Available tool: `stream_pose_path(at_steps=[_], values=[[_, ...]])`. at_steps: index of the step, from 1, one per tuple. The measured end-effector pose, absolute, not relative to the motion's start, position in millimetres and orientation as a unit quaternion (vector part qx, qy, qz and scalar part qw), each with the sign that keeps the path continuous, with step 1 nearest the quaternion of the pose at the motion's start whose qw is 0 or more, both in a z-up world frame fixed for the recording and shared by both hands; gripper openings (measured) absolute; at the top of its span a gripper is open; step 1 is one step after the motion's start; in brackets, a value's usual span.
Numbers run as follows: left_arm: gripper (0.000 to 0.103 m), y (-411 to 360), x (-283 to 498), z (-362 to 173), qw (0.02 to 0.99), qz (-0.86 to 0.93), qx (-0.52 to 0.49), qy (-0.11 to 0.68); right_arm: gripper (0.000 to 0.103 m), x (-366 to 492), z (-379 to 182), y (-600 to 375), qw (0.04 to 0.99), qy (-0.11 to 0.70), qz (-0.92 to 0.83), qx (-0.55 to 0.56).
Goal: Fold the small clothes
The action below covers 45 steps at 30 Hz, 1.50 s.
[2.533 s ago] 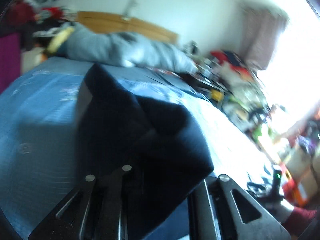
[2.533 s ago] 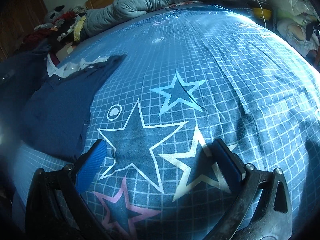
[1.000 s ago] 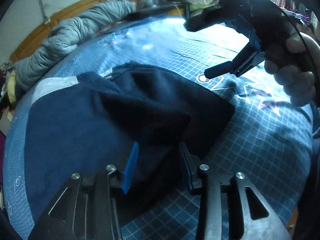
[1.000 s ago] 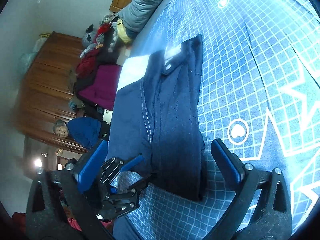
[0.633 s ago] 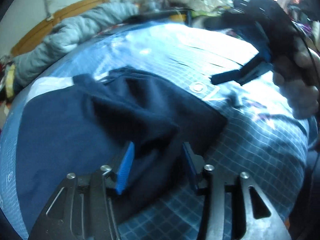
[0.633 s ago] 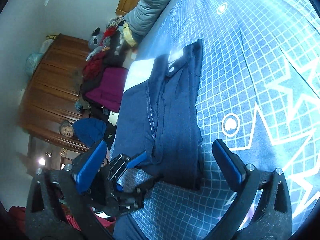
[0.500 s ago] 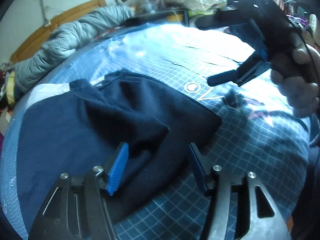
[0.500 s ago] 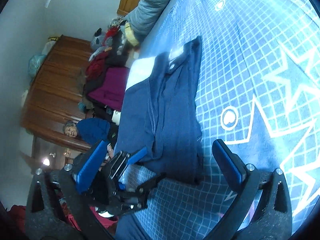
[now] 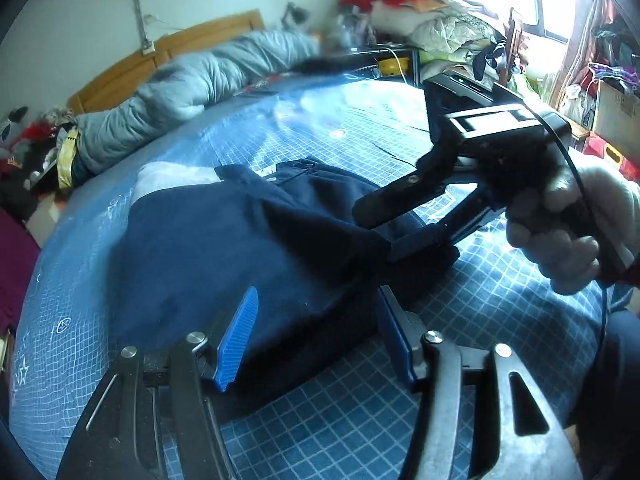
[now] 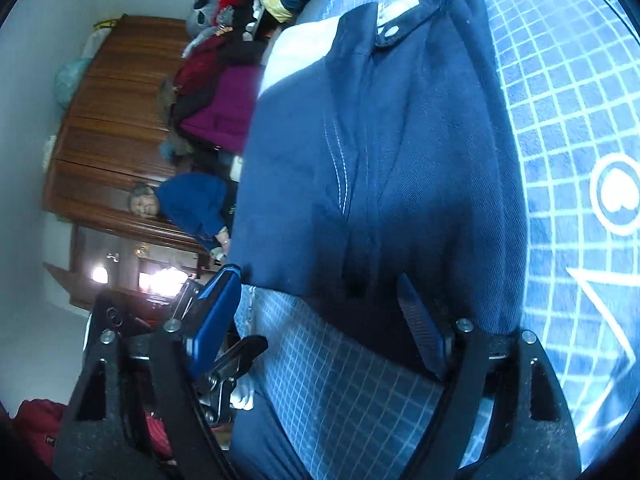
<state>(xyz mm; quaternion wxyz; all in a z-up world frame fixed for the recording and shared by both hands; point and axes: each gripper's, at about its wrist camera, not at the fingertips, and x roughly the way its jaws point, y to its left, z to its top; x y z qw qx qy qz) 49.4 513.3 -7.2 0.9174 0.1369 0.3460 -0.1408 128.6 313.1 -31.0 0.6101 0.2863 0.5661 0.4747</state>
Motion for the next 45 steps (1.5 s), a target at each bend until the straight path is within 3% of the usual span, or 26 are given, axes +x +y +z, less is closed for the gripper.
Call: stream_pose_path(at_steps=[3,4,5,6,12,16,18,19,21,22,23,25,30,35,39,40,41,42,43,45], values=[[0.062,516.5,52.2,-8.4,0.918,-0.139,0.133,0.345,0.071,128.4,-26.4,316.3,0.613,0.565,0.472,0.287],[0.062,516.4,54.5,-9.8,0.917,-0.14,0.133,0.348,0.05,126.9,-23.2,316.6,0.615,0.563,0.471,0.286],[0.063,514.7,55.9,-11.0,0.917,-0.139,0.138,0.348,0.02,126.3,-17.1,317.2,0.621,0.558,0.472,0.282],[0.063,512.7,57.5,-12.4,0.917,-0.139,0.145,0.345,0.006,126.8,-13.6,317.7,0.624,0.554,0.473,0.284],[0.072,502.2,63.8,-17.6,0.925,-0.106,0.18,0.317,0.005,115.9,36.2,326.5,0.633,0.512,0.497,0.3],[0.071,504.3,75.5,-16.9,0.931,-0.072,0.187,0.305,0.005,106.9,49.1,335.2,0.635,0.509,0.506,0.287],[0.04,505.7,82.4,-14.7,0.931,-0.064,0.193,0.303,0.005,101.1,49.9,337.4,0.631,0.511,0.51,0.284],[0.009,508.2,87.1,-14.3,0.93,-0.063,0.196,0.305,0.007,102.1,49.7,336.5,0.629,0.511,0.513,0.284],[0.004,517.7,91.2,-9.1,0.932,-0.087,0.169,0.307,0.013,102.7,50.2,339.0,0.621,0.51,0.525,0.281],[0.003,521.6,88.9,-5.6,0.935,-0.086,0.164,0.302,0.028,104.9,50.2,336.6,0.621,0.512,0.524,0.28],[0.003,524.7,85.9,-2.1,0.938,-0.08,0.164,0.294,0.064,109.6,52.1,330.2,0.623,0.511,0.522,0.279],[0.003,534.1,81.4,4.8,0.944,-0.074,0.151,0.284,0.103,120.9,56.2,317.7,0.63,0.498,0.517,0.296],[0.003,557.8,71.1,21.9,0.956,-0.063,0.119,0.262,0.103,183.1,35.4,303.0,0.617,0.49,0.483,0.381],[0.003,570.6,63.4,28.6,0.958,-0.065,0.112,0.257,0.103,240.8,-5.2,370.7,0.57,0.557,0.463,0.388],[0.003,565.0,63.8,20.0,0.951,-0.081,0.131,0.268,0.103,262.5,-10.5,406.6,0.58,0.566,0.457,0.367],[0.003,559.8,63.0,14.9,0.948,-0.091,0.143,0.271,0.094,266.7,-10.4,413.1,0.584,0.563,0.46,0.36],[0.003,554.7,62.8,10.1,0.944,-0.098,0.156,0.273,0.064,269.8,-9.8,419.2,0.586,0.561,0.469,0.348],[0.003,549.3,63.2,4.8,0.94,-0.108,0.167,0.276,0.047,271.1,-9.1,422.6,0.599,0.566,0.466,0.321],[0.004,545.3,65.2,0.6,0.938,-0.116,0.169,0.279,0.014,271.9,-3.4,424.8,0.623,0.567,0.456,0.287],[0.004,539.3,72.3,-0.6,0.937,-0.135,0.152,0.284,0.013,270.3,14.2,409.6,0.655,0.547,0.455,0.255]])
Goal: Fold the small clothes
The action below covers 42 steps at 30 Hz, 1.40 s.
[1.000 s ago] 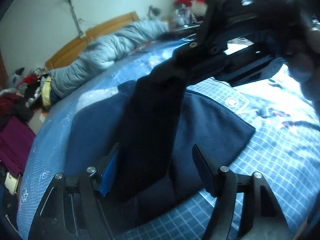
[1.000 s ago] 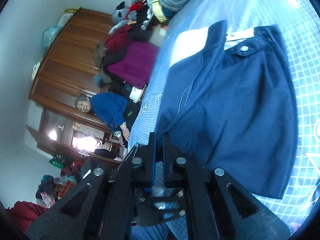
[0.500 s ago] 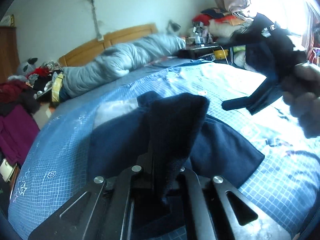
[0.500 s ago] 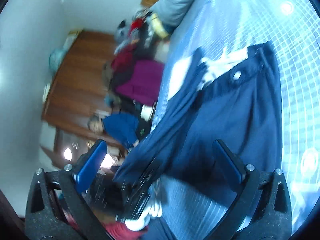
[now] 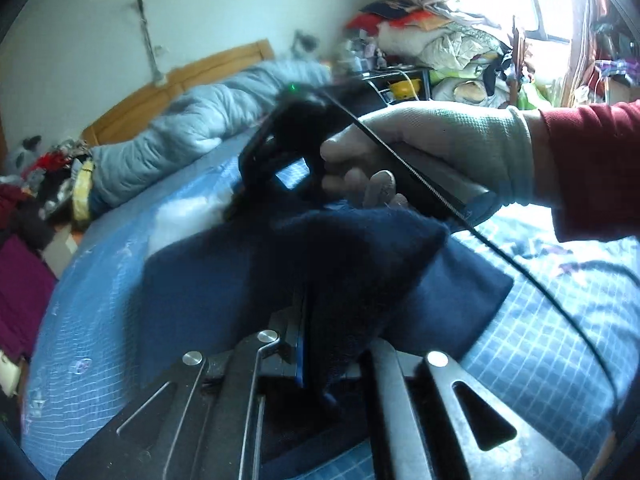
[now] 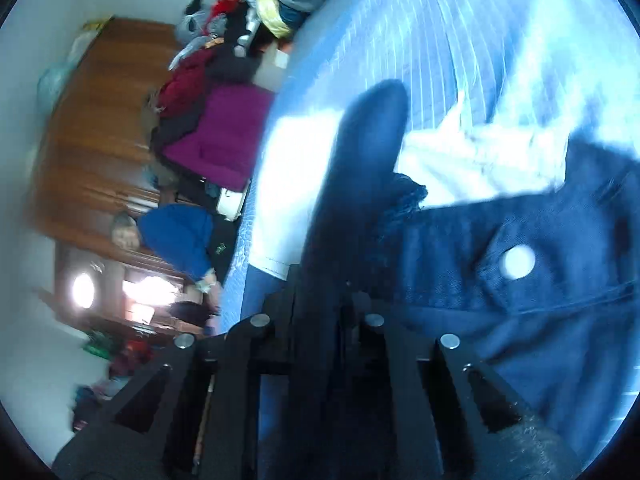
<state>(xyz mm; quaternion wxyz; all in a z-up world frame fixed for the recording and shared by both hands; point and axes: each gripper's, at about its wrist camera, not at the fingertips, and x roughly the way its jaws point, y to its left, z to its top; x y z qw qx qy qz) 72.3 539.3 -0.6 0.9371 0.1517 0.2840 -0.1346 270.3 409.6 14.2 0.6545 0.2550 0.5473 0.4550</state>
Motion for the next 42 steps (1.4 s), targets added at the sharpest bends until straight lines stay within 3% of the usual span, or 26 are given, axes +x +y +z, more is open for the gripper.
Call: stream_pose_path(at_steps=[3,8,12,15,17,19,28,33,34,36,37,42], values=[[0.007,516.3,78.9,-0.9,0.932,-0.176,0.144,0.283,0.012,269.4,20.0,374.5,0.686,0.527,0.44,0.24],[0.018,480.0,107.6,-47.7,0.896,-0.231,0.135,0.354,0.013,277.0,-35.0,340.5,0.678,0.579,0.385,0.238],[0.022,472.6,108.6,-55.0,0.89,-0.237,0.144,0.362,0.015,275.2,-41.6,334.0,0.674,0.561,0.399,0.267],[0.028,471.3,103.3,-54.2,0.888,-0.24,0.151,0.362,0.032,271.6,-42.5,327.0,0.647,0.57,0.407,0.3],[0.035,469.6,90.9,-50.9,0.889,-0.243,0.151,0.358,0.06,260.1,-33.1,320.3,0.638,0.572,0.415,0.305],[0.036,468.1,79.5,-48.2,0.89,-0.245,0.147,0.356,0.067,244.1,-26.5,312.1,0.63,0.571,0.428,0.306],[0.046,504.6,6.0,-11.1,0.905,-0.231,0.118,0.337,0.07,167.7,-26.2,291.1,0.615,0.595,0.429,0.289],[0.046,547.8,-16.0,2.8,0.919,-0.18,0.103,0.335,0.071,151.5,-31.0,306.7,0.609,0.606,0.432,0.273],[0.046,559.4,-15.9,5.1,0.923,-0.167,0.096,0.334,0.066,150.1,-30.1,307.8,0.618,0.604,0.427,0.267],[0.046,578.1,-14.3,3.2,0.924,-0.149,0.087,0.341,0.017,145.4,-23.9,314.9,0.643,0.597,0.422,0.228],[0.044,586.7,-11.2,-0.3,0.922,-0.141,0.087,0.349,0.005,143.7,-20.1,315.1,0.658,0.589,0.416,0.217],[0.041,594.9,-8.0,-5.9,0.924,-0.133,0.098,0.345,0.004,146.3,-12.1,292.7,0.682,0.563,0.403,0.236]])
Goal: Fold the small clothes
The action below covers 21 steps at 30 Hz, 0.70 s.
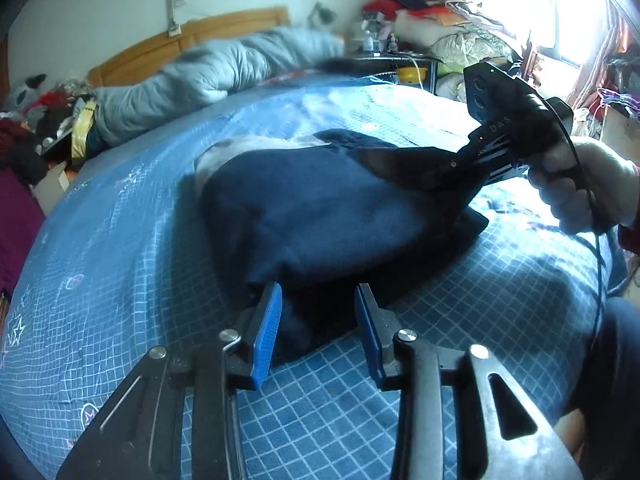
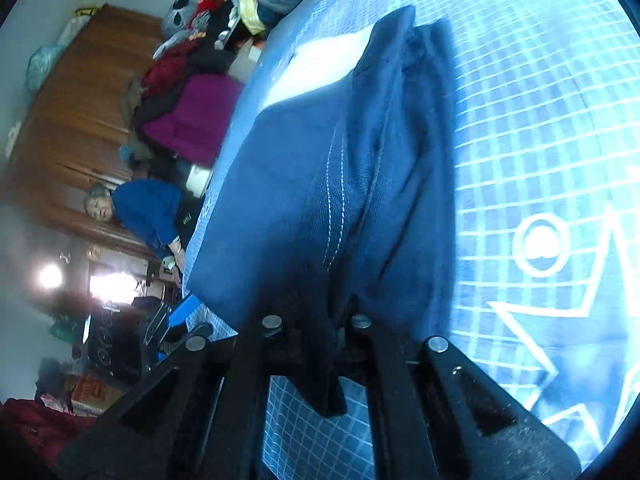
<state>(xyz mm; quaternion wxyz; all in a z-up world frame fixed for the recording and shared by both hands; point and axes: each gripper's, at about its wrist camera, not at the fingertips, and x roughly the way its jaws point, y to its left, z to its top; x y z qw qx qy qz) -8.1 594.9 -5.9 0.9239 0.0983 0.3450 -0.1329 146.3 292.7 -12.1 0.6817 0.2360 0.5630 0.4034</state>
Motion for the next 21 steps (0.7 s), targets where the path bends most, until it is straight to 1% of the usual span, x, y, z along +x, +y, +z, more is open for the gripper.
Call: stream_pose_path(at_steps=[4,6,8,9,10,11,13,15,17,19,21], values=[[0.042,597.0,-25.7,-6.3,0.926,-0.138,0.094,0.339,0.004,147.2,-12.1,296.6,0.685,0.565,0.398,0.229],[0.042,603.1,-25.4,-14.4,0.927,-0.1,0.101,0.347,0.004,146.2,-9.6,294.5,0.687,0.561,0.399,0.234],[0.042,616.8,-16.4,-22.3,0.928,-0.053,0.086,0.359,0.004,143.9,-8.0,289.9,0.686,0.557,0.399,0.245],[0.044,622.0,-7.9,-25.8,0.927,-0.037,0.078,0.364,0.004,142.6,-7.9,289.5,0.683,0.556,0.401,0.251],[0.051,624.7,1.1,-29.7,0.926,-0.03,0.075,0.368,0.004,141.0,-7.3,289.6,0.681,0.555,0.403,0.256],[0.056,623.8,10.9,-32.8,0.927,-0.032,0.076,0.366,0.004,139.6,-6.6,289.8,0.68,0.555,0.403,0.259],[0.061,618.1,27.9,-40.3,0.922,-0.047,0.092,0.373,0.004,138.4,-4.9,292.4,0.678,0.553,0.405,0.266],[0.062,614.3,42.0,-51.5,0.915,-0.065,0.098,0.386,0.004,139.4,-5.0,294.2,0.678,0.553,0.403,0.27],[0.066,621.1,45.6,-49.2,0.913,-0.075,0.081,0.392,0.004,141.6,-7.5,293.3,0.673,0.553,0.401,0.285],[0.063,625.2,41.6,-39.4,0.913,-0.083,0.061,0.395,0.004,141.5,-9.1,293.5,0.669,0.551,0.4,0.297],[0.063,623.5,31.0,-28.3,0.921,-0.093,0.053,0.376,0.004,140.4,-5.8,296.8,0.671,0.548,0.401,0.298]])
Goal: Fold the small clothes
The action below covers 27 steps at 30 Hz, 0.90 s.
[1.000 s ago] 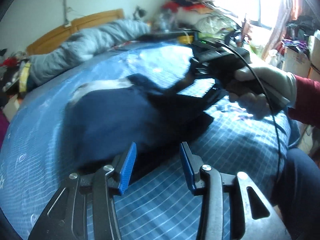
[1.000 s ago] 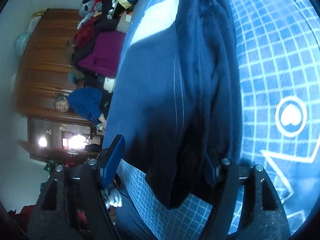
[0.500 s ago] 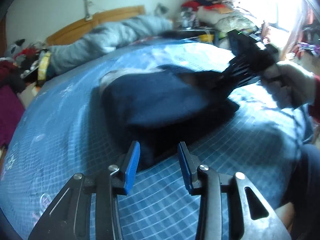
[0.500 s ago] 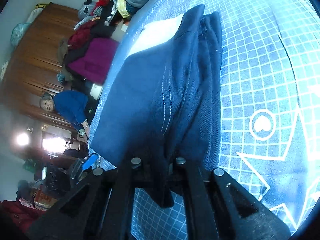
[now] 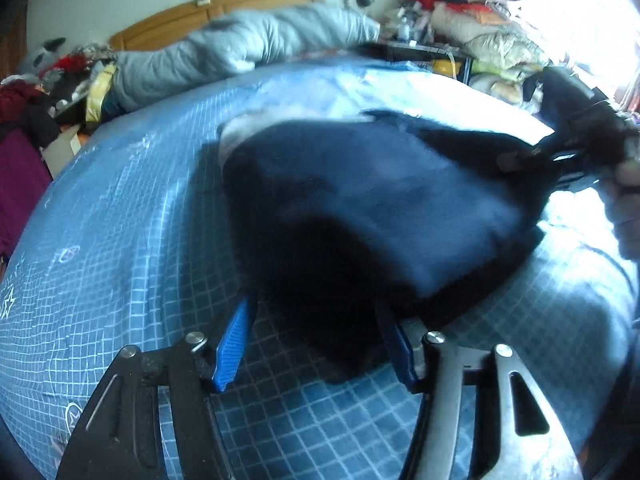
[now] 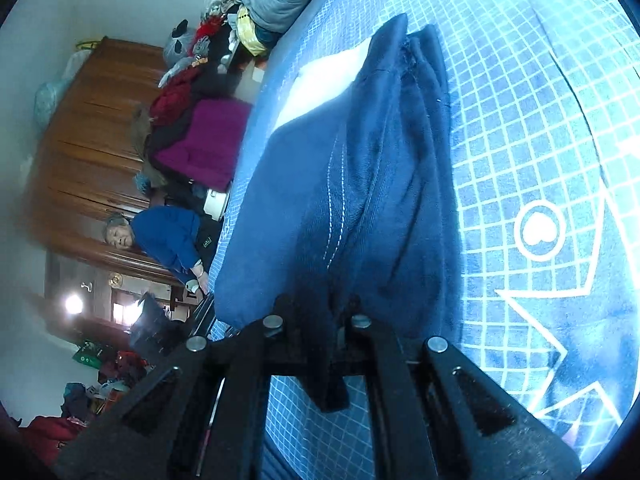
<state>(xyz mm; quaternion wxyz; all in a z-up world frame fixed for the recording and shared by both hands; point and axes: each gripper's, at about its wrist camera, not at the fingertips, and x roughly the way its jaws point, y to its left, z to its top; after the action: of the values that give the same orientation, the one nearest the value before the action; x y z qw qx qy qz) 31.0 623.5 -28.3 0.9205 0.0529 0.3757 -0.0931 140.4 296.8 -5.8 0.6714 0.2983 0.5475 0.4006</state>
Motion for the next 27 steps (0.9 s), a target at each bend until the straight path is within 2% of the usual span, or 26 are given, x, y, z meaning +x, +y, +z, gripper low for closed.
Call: stream_pose_path(at_steps=[7,8,9,12,15,16,21,27], values=[[0.069,605.7,26.6,-29.3,0.932,-0.066,0.049,0.353,0.004,137.9,4.5,300.3,0.674,0.542,0.402,0.299],[0.08,605.1,35.0,-32.4,0.93,-0.044,0.064,0.361,0.004,137.9,6.3,300.2,0.677,0.541,0.404,0.294],[0.083,603.7,40.8,-37.0,0.926,-0.036,0.078,0.368,0.003,139.1,5.3,297.9,0.679,0.539,0.404,0.292],[0.086,603.5,45.7,-52.5,0.897,0.012,0.205,0.391,0.003,145.4,-13.6,283.6,0.683,0.549,0.372,0.305],[0.088,626.5,32.8,-56.2,0.891,0.01,0.191,0.411,0.003,140.2,-29.1,289.4,0.673,0.565,0.378,0.291],[0.088,629.8,30.4,-57.2,0.891,0.005,0.183,0.415,0.003,137.8,-32.0,290.9,0.672,0.566,0.377,0.293],[0.072,645.3,-10.0,-21.1,0.903,-0.038,0.108,0.413,0.003,128.3,-21.1,289.8,0.671,0.551,0.389,0.308],[0.07,679.7,-26.3,47.0,0.953,-0.046,0.016,0.3,0.004,122.6,-47.6,294.3,0.667,0.565,0.374,0.311]])
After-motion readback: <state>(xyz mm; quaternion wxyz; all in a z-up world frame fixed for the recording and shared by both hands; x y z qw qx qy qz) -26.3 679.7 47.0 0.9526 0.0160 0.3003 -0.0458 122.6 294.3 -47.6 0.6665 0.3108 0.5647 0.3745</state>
